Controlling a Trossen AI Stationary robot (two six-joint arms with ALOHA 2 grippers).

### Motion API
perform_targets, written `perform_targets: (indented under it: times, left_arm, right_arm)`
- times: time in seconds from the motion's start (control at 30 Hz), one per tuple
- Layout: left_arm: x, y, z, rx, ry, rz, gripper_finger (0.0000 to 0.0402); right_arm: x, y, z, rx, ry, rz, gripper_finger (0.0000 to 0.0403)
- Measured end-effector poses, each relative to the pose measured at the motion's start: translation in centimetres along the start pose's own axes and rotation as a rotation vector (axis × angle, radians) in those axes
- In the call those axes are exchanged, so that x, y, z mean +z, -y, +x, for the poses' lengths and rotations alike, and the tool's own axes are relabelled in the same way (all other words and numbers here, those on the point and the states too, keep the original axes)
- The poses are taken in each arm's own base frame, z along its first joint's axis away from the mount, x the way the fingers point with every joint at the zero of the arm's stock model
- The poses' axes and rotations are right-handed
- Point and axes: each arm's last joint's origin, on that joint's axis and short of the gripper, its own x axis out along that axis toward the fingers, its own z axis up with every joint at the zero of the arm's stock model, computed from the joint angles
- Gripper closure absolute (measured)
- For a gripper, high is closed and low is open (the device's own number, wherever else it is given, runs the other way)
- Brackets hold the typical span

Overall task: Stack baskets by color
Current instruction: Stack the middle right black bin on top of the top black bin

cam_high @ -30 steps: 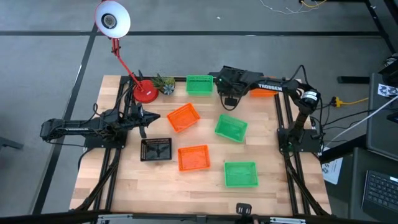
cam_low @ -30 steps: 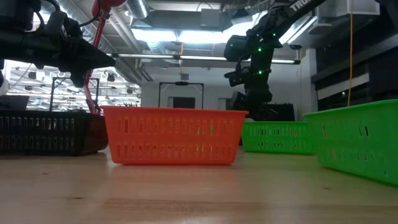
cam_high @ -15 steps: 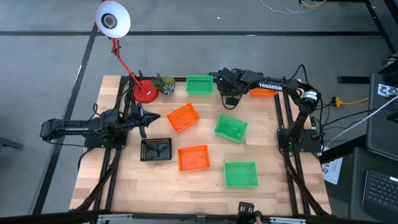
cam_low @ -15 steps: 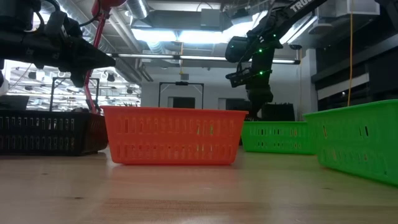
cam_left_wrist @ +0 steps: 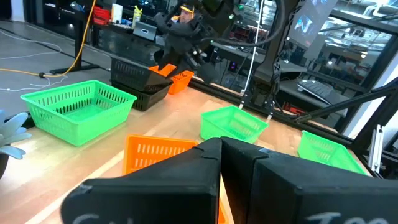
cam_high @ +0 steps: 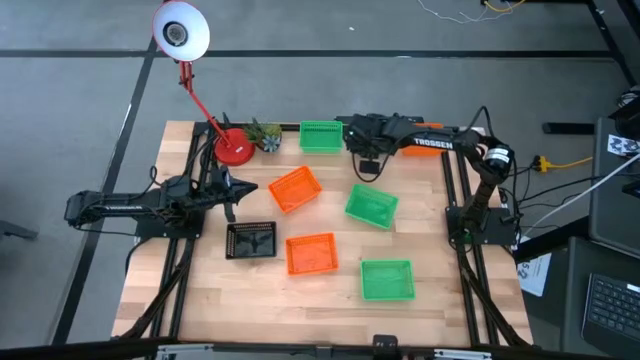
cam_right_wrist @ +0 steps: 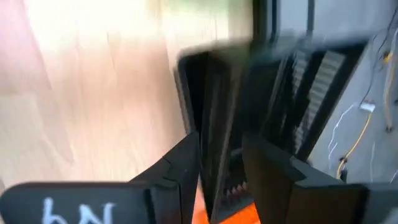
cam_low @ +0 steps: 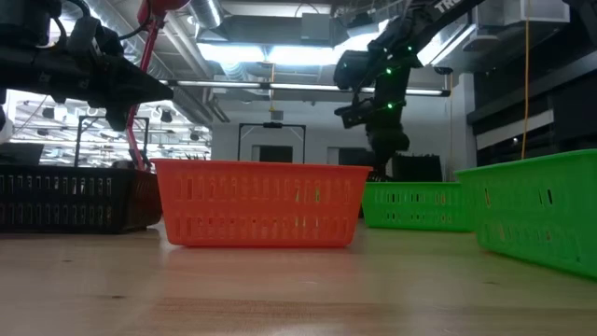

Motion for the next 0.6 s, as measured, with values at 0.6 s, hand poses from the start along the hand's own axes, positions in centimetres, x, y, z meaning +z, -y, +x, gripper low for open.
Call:
perform_targets:
  times: [0.6]
  left_arm:
    - [-0.1, 0.0, 0.0, 0.004, -0.013, 0.003, 0.0401]
  right_arm:
    - [1.3, 4.2, 1.0, -0.01, 0.351, 0.082, 0.028]
